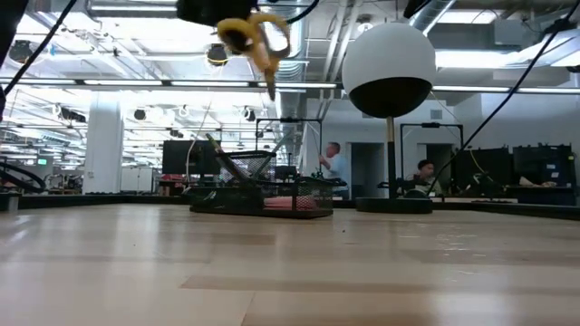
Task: Pick and place office supplies into organizer
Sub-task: Put the yellow scissors into the black desk organizer
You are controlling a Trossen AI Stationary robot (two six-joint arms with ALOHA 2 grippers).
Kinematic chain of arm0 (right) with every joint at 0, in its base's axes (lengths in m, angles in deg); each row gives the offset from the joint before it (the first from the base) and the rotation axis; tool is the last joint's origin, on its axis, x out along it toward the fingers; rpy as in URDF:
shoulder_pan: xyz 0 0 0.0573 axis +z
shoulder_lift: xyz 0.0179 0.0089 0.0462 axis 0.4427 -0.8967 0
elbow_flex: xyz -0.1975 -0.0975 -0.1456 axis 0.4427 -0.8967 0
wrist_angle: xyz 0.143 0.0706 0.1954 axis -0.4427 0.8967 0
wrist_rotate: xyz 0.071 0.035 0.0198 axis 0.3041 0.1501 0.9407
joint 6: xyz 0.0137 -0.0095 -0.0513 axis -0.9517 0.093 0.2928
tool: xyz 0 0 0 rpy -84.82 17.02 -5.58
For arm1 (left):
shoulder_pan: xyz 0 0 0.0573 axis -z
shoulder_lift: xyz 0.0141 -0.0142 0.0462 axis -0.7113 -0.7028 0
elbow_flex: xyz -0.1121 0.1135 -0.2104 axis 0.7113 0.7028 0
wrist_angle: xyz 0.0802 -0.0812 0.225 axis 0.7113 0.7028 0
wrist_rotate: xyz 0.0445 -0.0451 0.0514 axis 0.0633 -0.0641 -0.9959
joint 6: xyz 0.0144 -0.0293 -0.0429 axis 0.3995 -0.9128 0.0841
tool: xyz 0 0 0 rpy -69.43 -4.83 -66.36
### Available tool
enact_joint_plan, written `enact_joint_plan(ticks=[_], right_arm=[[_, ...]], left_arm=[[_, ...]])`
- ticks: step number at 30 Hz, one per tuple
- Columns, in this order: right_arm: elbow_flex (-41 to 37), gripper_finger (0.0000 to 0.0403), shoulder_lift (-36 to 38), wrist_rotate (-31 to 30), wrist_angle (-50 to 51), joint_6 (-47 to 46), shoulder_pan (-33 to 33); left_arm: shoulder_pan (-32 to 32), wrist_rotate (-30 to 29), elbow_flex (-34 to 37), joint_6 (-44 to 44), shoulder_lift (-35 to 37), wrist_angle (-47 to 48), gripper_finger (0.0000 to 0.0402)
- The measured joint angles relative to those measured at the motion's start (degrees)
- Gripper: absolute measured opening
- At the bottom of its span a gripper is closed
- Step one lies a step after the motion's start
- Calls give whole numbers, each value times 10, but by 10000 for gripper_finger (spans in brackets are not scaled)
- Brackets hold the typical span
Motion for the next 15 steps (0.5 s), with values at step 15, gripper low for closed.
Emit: enact_joint_plan(ticks=[15], right_arm=[[0,109,-8,1,1,4,-31]], left_arm=[[-88,168,-17,52,12,-41,6]])
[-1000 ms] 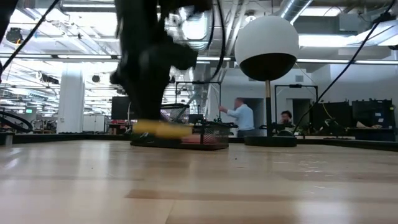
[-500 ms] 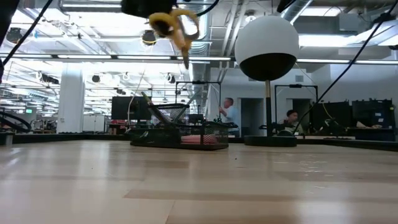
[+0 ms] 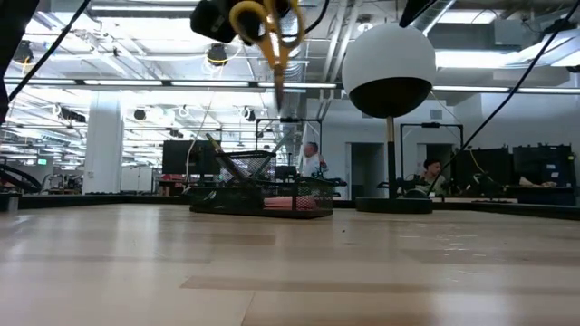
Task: Pick and place office supplies into organizer
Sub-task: Put the yellow scissors into the black desk organizer
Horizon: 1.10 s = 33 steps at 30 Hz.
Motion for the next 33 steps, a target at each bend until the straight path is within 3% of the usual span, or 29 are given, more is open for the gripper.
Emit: enact_joint_plan(ticks=[6,16,24,31,33], right_arm=[[-1,109,-14,0,-45,0,0],[0,109,-85,0,-193,0,0],[0,109,-195,-1,-365,-2,0],[3,109,-297,-57,-476,-188,3],[14,109,-305,-41,-451,-163,3]], left_arm=[[-70,39,0,12,1,87,6],[-195,149,7,71,2,89,6],[-239,206,35,63,-4,90,6],[-250,197,122,72,-4,105,5],[-252,206,139,104,-4,101,5]])
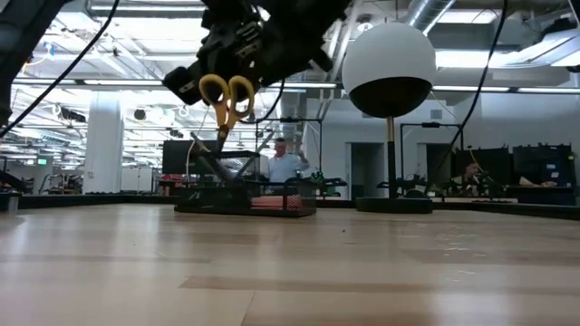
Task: Pick and place office supplies into organizer
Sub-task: Put the yellow scissors into the black desk organizer
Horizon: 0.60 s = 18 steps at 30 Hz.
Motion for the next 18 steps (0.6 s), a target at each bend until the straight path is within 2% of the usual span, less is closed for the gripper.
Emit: enact_joint_plan(ticks=[2,6,9,13,18], right_arm=[[3,109,5,-14,17,23,3],[5,109,45,-87,24,10,18],[4,109,68,-133,50,10,27],[4,109,101,-210,68,13,47],[4,109,125,-279,93,6,81]], left_arm=[[-4,13,7,17,0,-8,5],[-17,61,-1,63,0,-61,4],[-26,77,-8,66,1,-89,4],[-40,58,-6,75,1,-80,4],[-51,41,9,79,1,-58,4]])
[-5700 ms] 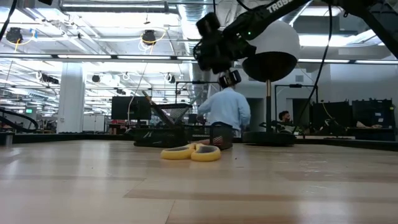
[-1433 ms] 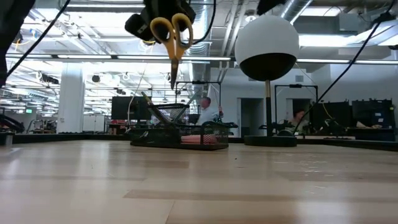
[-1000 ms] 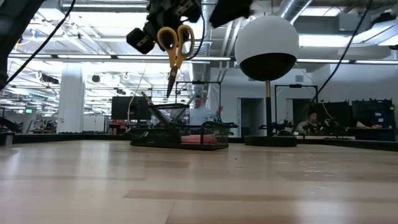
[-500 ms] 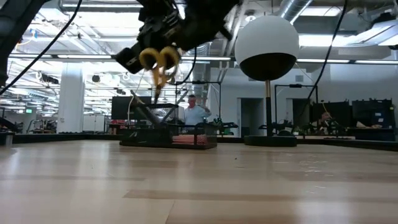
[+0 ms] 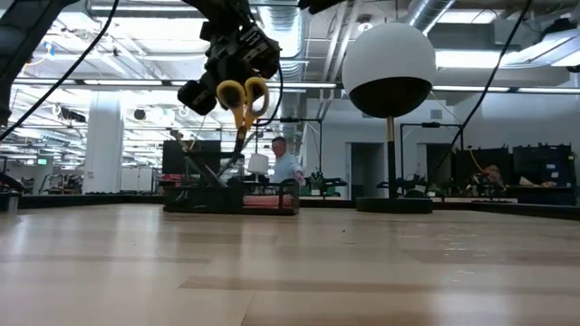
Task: Pick and place office supplies into organizer
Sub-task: Put the yellow scissors into the black desk organizer
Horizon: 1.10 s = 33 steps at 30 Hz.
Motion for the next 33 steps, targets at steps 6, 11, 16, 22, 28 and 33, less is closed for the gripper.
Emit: enact_joint_plan(ticks=[6,11,16,22,28,33], right_arm=[[-1,109,11,-77,-12,17,38],[0,109,13,-119,-20,19,56],[0,109,13,-118,-21,19,57],[0,109,13,-118,-21,19,56],[0,109,13,-118,-21,24,56],[0,109,13,-118,-21,39,56]], left_arm=[[1,50,-1,-15,0,-4,4],[1,58,-1,-18,0,11,5],[1,62,-1,-27,0,13,5],[1,120,-2,-55,-1,12,9],[-16,71,-2,-59,-1,13,16],[-30,29,-2,-69,-2,13,17]])
